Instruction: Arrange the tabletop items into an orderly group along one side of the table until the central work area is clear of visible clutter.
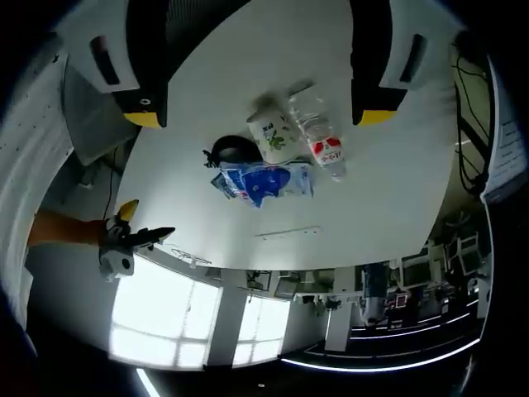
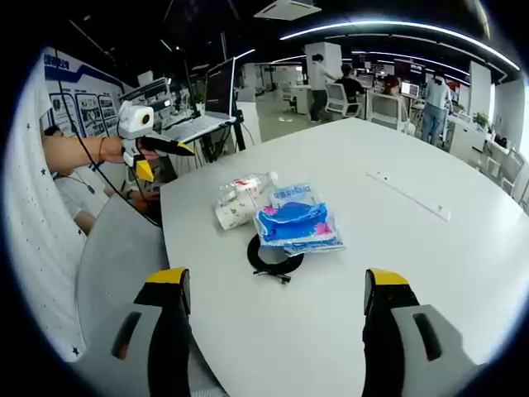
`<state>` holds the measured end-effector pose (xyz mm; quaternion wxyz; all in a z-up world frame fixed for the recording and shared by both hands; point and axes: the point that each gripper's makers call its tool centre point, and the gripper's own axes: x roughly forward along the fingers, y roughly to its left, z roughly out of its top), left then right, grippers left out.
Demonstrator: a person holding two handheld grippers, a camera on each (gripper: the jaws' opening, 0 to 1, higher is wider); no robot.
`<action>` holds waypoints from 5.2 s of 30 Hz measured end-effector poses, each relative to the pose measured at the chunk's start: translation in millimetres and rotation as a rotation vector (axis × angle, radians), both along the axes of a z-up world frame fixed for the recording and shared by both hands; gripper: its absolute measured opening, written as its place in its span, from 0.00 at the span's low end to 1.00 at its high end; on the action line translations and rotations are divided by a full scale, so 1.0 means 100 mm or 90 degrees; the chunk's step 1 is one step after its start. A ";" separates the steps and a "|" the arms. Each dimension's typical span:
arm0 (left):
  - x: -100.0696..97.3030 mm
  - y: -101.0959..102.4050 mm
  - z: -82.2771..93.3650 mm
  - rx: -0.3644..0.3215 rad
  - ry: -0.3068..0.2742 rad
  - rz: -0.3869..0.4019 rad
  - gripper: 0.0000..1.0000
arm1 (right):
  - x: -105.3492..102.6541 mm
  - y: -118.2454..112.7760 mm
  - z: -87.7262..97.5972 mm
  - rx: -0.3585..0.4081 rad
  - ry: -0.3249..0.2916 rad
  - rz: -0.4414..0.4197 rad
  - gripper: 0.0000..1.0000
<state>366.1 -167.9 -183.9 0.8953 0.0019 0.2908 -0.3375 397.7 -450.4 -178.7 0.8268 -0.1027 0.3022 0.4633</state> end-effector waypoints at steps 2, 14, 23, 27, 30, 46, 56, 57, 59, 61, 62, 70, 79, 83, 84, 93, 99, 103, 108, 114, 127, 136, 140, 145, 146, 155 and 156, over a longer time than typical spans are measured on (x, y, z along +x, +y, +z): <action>0.00 0.00 0.00 0.000 0.000 0.002 0.95 | 0.01 0.00 0.00 0.000 0.000 0.001 0.86; 0.01 -0.01 -0.01 0.000 0.002 0.006 0.94 | 0.05 0.00 -0.02 0.001 0.000 0.001 0.86; 0.02 -0.04 -0.01 -0.003 0.002 0.007 0.94 | 0.07 0.01 -0.03 0.002 0.000 0.003 0.85; 0.02 -0.06 -0.02 -0.004 0.001 0.006 0.93 | 0.06 0.01 -0.02 0.004 0.001 0.004 0.85; 0.02 -0.07 -0.01 -0.006 0.000 0.007 0.93 | 0.07 0.01 -0.02 0.003 0.000 0.004 0.85; 0.08 -0.16 0.08 -0.010 -0.010 0.007 0.92 | 0.12 0.01 0.03 0.003 -0.010 0.004 0.84; 0.14 -0.26 0.14 -0.014 -0.015 0.003 0.90 | 0.18 0.05 0.05 0.006 -0.014 0.010 0.83; 0.15 -0.28 0.15 -0.016 -0.016 0.003 0.90 | 0.19 0.05 0.05 0.007 -0.015 0.010 0.83; 0.16 -0.31 0.17 -0.018 -0.018 0.004 0.90 | 0.20 0.06 0.06 0.008 -0.017 0.010 0.82; 0.18 -0.35 0.20 -0.021 -0.020 0.002 0.89 | 0.24 0.07 0.06 0.010 -0.019 0.011 0.81; 0.19 -0.37 0.21 -0.022 -0.021 0.001 0.89 | 0.25 0.08 0.07 0.009 -0.021 0.012 0.81; 0.25 -0.52 0.25 -0.030 -0.026 -0.003 0.88 | 0.34 0.12 0.09 0.014 -0.025 0.019 0.81; 0.29 -0.68 0.25 -0.042 -0.025 -0.006 0.86 | 0.44 0.14 0.09 0.015 -0.031 0.026 0.79; 0.31 -0.78 0.24 -0.047 -0.022 -0.012 0.85 | 0.46 0.16 0.08 0.016 -0.030 0.028 0.78; 0.32 -0.80 0.24 -0.048 -0.022 -0.013 0.85 | 0.47 0.16 0.08 0.016 -0.030 0.028 0.78; 0.36 -0.93 0.21 -0.051 -0.019 -0.023 0.82 | 0.53 0.17 0.07 0.017 -0.031 0.028 0.77; 0.40 -1.01 0.19 -0.056 -0.019 -0.024 0.78 | 0.54 0.20 0.05 0.015 -0.031 0.034 0.75; 0.40 -1.06 0.17 -0.056 -0.018 -0.021 0.74 | 0.55 0.22 0.03 0.015 -0.031 0.036 0.75; 0.39 -1.13 0.14 -0.057 -0.017 -0.022 0.73 | 0.53 0.26 0.00 0.017 -0.032 0.040 0.74; 0.40 -1.19 0.10 -0.059 -0.015 -0.019 0.71 | 0.54 0.30 -0.05 0.017 -0.030 0.045 0.73; 0.45 -1.27 0.01 -0.055 -0.008 0.002 0.65 | 0.59 0.35 -0.13 0.020 -0.026 0.052 0.70; 0.46 -1.34 -0.09 -0.055 0.006 0.014 0.62 | 0.66 0.40 -0.18 0.023 -0.023 0.056 0.67; 0.47 -1.38 -0.12 -0.053 0.010 0.017 0.61 | 0.70 0.42 -0.20 0.023 -0.022 0.057 0.66; 0.50 -1.39 -0.18 -0.048 0.017 0.027 0.58 | 0.75 0.43 -0.24 0.023 -0.020 0.058 0.64; 0.50 -1.39 -0.18 -0.049 0.019 0.031 0.57 | 0.75 0.44 -0.25 0.023 -0.020 0.059 0.64; 0.52 -1.41 -0.31 -0.044 0.041 0.060 0.54 | 0.83 0.47 -0.33 0.021 -0.014 0.064 0.61; 0.52 -1.42 -0.31 -0.044 0.041 0.060 0.53 | 0.84 0.48 -0.34 0.021 -0.013 0.065 0.61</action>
